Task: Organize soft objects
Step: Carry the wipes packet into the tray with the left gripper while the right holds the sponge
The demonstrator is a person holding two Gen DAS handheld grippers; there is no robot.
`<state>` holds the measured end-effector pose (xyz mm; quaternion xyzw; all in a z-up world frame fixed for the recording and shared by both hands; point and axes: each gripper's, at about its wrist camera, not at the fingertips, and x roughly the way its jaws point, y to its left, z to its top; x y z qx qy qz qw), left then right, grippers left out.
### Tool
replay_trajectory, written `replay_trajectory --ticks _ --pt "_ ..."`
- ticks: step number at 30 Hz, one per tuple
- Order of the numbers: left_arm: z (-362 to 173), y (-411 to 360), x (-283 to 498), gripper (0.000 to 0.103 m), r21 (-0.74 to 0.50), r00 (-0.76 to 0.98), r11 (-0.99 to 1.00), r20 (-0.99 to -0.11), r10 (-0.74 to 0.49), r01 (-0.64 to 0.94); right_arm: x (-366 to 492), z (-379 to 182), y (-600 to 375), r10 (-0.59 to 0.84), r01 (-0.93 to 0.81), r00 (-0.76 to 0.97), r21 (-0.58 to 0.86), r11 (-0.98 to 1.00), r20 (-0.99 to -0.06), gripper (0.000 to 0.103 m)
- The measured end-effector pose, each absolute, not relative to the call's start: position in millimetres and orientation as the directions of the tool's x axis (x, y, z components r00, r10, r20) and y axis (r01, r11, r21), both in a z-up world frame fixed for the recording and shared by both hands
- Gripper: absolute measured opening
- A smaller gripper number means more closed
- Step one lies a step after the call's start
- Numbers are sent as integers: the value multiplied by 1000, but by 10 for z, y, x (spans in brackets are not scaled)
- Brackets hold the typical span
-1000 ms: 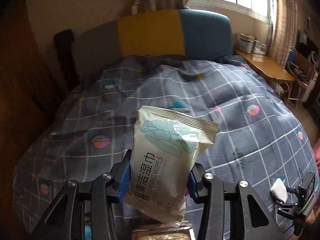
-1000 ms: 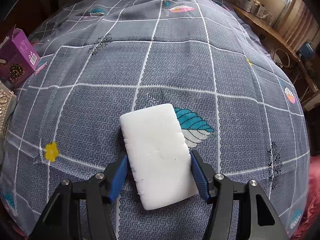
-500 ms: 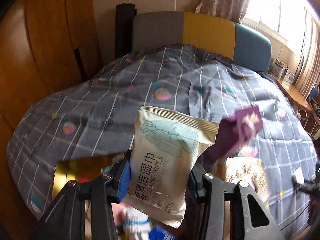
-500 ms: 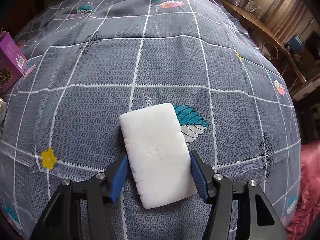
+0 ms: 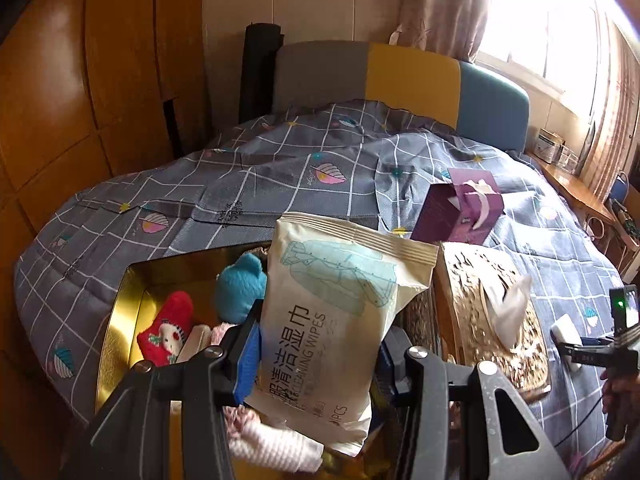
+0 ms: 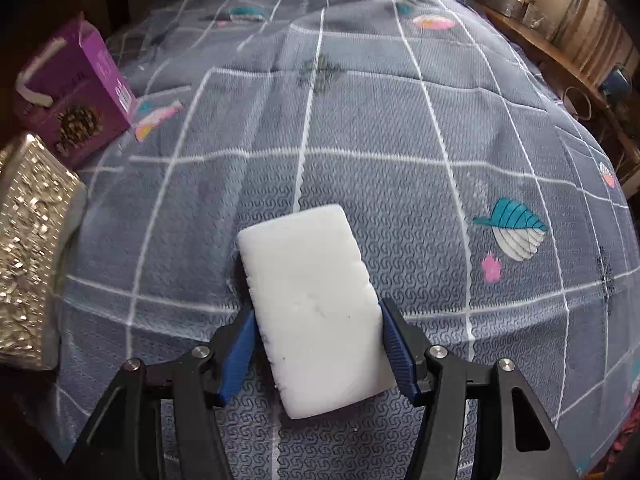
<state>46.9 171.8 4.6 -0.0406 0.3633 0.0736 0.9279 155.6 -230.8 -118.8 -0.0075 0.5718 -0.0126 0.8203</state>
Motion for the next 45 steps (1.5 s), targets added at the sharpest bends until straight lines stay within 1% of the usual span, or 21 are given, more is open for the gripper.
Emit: replay_trajectory --ticks 7,15,23,32,37,41,45 --pt "-43 1756 337 47 -44 715 987 -695 80 -153 1499 -1223 -2354 -11 25 358 -2 1000 -934 64" --pt "-202 1770 303 47 -59 693 987 -719 60 -146 1458 -1273 -2325 -32 10 370 -30 999 -929 66" --pt "-241 1806 263 47 -33 697 987 -712 87 -157 1467 -1267 -2260 -41 -4 367 -45 999 -929 65" --pt "-295 1998 143 47 -54 684 980 -723 93 -190 1452 -1250 -2194 -53 -19 374 -64 998 -926 64" --pt "-278 2317 2 47 -151 689 953 -721 75 -261 1448 -1232 -2199 -54 -22 374 -67 998 -926 64" --pt "-179 2668 -185 47 -203 706 915 -698 115 -350 1440 -1223 -2189 -54 -22 373 -67 997 -926 64" --pt "-204 2958 -367 47 -203 676 880 -718 165 -430 1434 -1210 -2182 -56 -25 372 -70 997 -926 64"
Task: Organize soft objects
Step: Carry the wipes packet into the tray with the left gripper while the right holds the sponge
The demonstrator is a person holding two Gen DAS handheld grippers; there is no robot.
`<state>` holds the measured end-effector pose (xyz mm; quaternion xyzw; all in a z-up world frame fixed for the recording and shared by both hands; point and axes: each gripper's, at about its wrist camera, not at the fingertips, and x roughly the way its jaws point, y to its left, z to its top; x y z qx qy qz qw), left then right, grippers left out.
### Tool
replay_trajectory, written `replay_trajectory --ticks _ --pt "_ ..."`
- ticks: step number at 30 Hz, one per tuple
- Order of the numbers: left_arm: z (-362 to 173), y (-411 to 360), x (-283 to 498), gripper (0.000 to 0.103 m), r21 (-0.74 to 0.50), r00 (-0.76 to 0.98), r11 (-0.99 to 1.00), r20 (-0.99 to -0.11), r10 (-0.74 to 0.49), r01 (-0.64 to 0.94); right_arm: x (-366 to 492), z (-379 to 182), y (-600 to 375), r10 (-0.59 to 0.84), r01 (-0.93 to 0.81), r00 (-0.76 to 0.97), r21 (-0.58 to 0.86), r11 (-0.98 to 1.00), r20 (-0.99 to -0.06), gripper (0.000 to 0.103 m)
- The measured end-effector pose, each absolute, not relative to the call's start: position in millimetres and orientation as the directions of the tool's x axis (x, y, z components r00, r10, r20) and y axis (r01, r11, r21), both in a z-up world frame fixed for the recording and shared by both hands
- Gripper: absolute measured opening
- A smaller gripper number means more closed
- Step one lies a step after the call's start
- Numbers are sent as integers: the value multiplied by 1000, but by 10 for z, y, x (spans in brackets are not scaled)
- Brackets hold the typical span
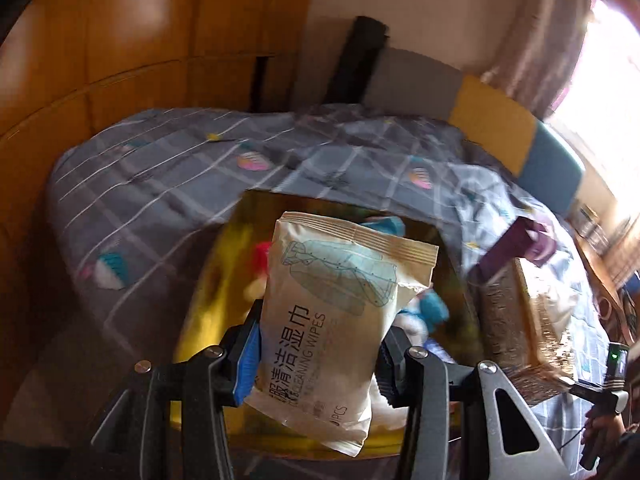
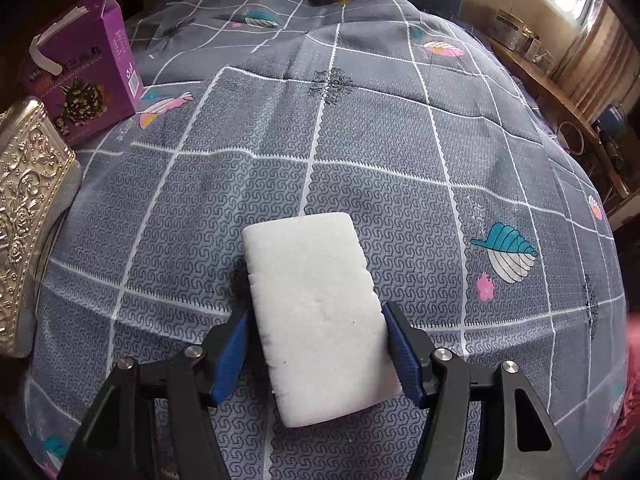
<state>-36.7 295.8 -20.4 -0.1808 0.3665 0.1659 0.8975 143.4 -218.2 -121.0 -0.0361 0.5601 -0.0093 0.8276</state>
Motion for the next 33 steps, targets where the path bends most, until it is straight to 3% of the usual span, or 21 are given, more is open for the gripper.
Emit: replay_trajectory --ticks 11,19,33 --pt "-629 3135 -413 47 -195 559 819 -811 175 -540 1429 -1188 -2176 -57 -26 369 -72 997 -928 64" --pt "-833 2888 -46 48 -115 507 878 -847 157 -464 1425 -1179 -2169 -59 -29 368 -75 997 -928 64" --pt "-908 2878 -91 54 -33 479 879 -848 227 -475 1426 -1181 -2172 -58 -26 365 -73 997 -929 64"
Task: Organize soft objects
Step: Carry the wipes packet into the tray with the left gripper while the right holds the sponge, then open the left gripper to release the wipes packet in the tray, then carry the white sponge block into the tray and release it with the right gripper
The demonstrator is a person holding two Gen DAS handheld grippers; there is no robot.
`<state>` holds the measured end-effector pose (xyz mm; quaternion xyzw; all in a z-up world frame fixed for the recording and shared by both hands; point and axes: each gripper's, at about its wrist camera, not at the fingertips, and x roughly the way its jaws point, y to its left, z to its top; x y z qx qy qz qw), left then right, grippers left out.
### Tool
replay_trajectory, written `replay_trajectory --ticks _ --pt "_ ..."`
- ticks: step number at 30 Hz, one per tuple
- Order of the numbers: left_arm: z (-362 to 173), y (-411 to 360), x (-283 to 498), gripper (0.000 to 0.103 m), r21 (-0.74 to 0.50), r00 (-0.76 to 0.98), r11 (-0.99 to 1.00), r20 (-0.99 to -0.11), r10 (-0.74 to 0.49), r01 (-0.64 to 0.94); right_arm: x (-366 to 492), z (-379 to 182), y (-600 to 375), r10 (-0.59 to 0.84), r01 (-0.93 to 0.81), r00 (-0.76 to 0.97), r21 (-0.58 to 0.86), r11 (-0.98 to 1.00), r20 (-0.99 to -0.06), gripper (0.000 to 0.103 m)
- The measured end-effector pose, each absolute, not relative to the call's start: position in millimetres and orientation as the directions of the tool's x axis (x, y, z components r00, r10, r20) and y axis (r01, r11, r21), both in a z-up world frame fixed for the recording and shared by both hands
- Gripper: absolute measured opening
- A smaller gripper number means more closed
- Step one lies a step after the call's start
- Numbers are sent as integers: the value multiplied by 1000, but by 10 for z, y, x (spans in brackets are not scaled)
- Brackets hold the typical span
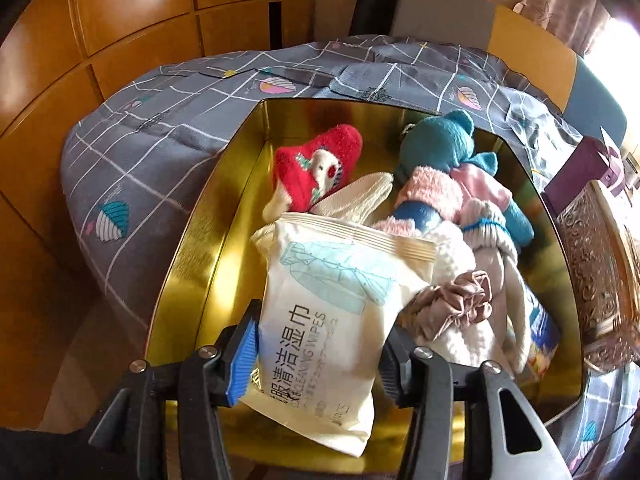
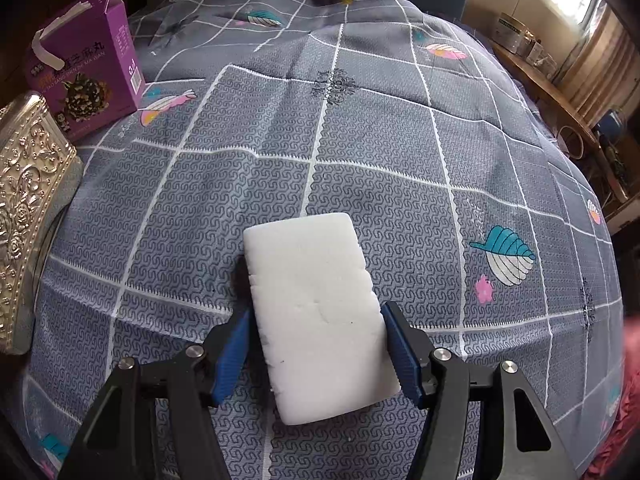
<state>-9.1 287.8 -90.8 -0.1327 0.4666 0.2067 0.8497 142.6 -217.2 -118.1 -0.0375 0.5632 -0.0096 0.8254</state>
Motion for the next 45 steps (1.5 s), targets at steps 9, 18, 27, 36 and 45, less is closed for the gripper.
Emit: replay_trajectory --ticks 9,18,27,36,45 --pt "-796 2788 -134 60 -39 512 875 -823 245 -482 1420 -1176 -2175 -59 -28 364 -75 997 -930 64" --pt "-538 2573 -164 60 11 588 903 -756 288 -429 1428 -1189 -2189 -45 -15 357 -54 998 -933 62" --pt "-423 2384 -176 60 -6 640 937 -732 234 -349 1431 -1213 -2285 -13 15 347 -8 1000 -938 62" --pt "-424 2260 -172 60 -21 659 957 -729 183 -289 1509 -1179 -2315 -4 -9 371 -8 1000 -929 60" --pt "-436 2225 -156 60 -38 662 967 -735 143 -251 1728 -985 -2149 -21 -15 385 -29 999 -922 60"
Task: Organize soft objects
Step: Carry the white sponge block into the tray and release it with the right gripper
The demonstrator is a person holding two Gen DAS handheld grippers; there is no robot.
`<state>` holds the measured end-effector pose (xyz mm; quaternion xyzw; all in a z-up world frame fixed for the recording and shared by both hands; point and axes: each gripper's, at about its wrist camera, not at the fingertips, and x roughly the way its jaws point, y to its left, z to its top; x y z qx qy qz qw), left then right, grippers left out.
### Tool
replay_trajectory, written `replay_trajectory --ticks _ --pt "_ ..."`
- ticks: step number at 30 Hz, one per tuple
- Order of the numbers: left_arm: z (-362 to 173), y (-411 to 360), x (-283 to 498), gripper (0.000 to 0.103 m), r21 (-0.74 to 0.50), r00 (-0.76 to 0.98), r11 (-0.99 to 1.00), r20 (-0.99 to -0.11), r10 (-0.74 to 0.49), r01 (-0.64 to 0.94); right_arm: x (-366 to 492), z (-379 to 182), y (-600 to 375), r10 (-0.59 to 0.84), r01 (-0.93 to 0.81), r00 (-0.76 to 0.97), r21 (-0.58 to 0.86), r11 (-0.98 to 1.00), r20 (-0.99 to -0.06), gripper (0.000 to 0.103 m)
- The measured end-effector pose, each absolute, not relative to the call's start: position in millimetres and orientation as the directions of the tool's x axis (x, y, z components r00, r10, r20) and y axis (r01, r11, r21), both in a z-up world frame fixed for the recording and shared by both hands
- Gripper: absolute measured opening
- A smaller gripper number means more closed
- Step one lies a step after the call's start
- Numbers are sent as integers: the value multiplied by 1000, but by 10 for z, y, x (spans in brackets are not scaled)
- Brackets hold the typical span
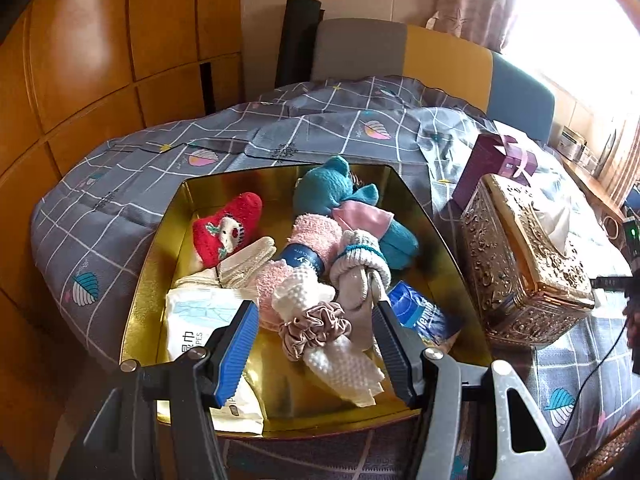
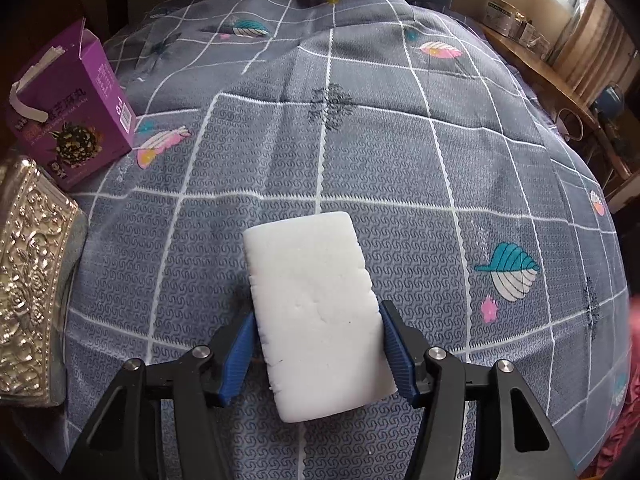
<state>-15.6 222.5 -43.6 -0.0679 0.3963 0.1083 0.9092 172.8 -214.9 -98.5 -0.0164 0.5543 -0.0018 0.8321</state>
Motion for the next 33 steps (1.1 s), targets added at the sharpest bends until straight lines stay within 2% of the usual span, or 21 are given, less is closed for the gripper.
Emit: replay_trajectory --ticks 4,9,12,15,21,24,27,33 --pt "-442 2201 -163 60 -35 661 971 -738 133 -235 1888 -848 -2087 -25 -4 399 -29 1000 -917 60" --pt "-437 2216 -174 60 -49 666 974 -737 116 -223 2083 -398 -1924 48 4 476 56 998 -878 59" --pt "-441 2263 -178 60 -49 663 970 -738 126 -239 2118 102 -1555 140 -83 561 113 990 -816 59" --pt "-446 2343 -190 60 -66 661 965 -740 124 -254 2113 505 -1096 201 -197 610 99 975 -766 59" --pt "-384 2567 -249 60 -63 665 945 -725 179 -322 1894 868 -216 350 -428 615 73 901 -707 59" --pt "-324 2705 -289 60 -60 666 929 -714 216 -366 1605 917 316 458 -587 560 59 807 -691 60" --pt "-277 2826 -339 60 -58 663 912 -705 250 -406 1363 801 840 516 -702 472 49 710 -715 60" --pt "-203 2928 -411 60 -69 671 898 -690 272 -435 1078 184 1646 496 -770 319 84 633 -808 61"
